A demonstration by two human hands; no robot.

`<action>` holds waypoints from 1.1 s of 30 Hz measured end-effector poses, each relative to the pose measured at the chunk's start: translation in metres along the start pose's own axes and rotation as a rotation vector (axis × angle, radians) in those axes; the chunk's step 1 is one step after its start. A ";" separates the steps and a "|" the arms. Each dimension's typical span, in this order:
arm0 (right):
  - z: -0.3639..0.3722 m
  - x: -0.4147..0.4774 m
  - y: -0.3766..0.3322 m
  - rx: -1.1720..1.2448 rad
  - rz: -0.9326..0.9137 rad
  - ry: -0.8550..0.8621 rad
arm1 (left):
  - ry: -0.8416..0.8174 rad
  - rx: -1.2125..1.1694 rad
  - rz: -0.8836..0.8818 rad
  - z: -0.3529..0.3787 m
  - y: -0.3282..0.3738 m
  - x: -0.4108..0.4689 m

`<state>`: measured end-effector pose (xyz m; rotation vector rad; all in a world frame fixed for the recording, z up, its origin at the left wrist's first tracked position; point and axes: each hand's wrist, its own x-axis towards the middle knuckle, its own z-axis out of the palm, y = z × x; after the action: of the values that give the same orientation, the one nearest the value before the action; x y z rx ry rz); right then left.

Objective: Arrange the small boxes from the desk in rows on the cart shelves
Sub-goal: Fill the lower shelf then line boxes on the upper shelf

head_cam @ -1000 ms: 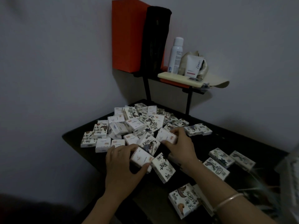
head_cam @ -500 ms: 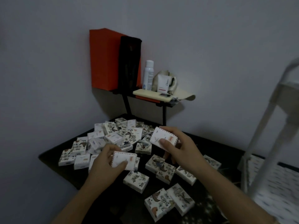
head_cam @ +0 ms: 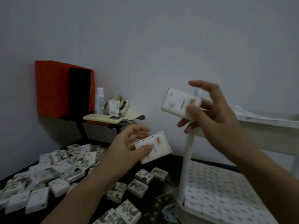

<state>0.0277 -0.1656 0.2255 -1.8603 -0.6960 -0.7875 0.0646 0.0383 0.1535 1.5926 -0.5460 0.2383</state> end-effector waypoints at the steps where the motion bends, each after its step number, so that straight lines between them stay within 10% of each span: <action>1: -0.018 0.001 -0.008 -0.025 -0.014 0.048 | -0.038 -0.007 0.051 0.014 0.014 0.005; 12: -0.191 -0.004 -0.005 -0.257 0.258 0.319 | -0.314 0.149 0.539 0.151 0.126 0.078; 25: -0.241 -0.014 0.034 -0.783 0.412 0.270 | -0.386 0.361 0.493 0.238 0.104 0.138; 33: -0.240 -0.007 0.039 -0.675 0.369 0.243 | -0.569 0.633 0.528 0.225 0.096 0.141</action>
<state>0.0008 -0.4014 0.2772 -2.3359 0.1005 -1.0561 0.1016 -0.2117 0.2799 2.1135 -1.4474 0.3783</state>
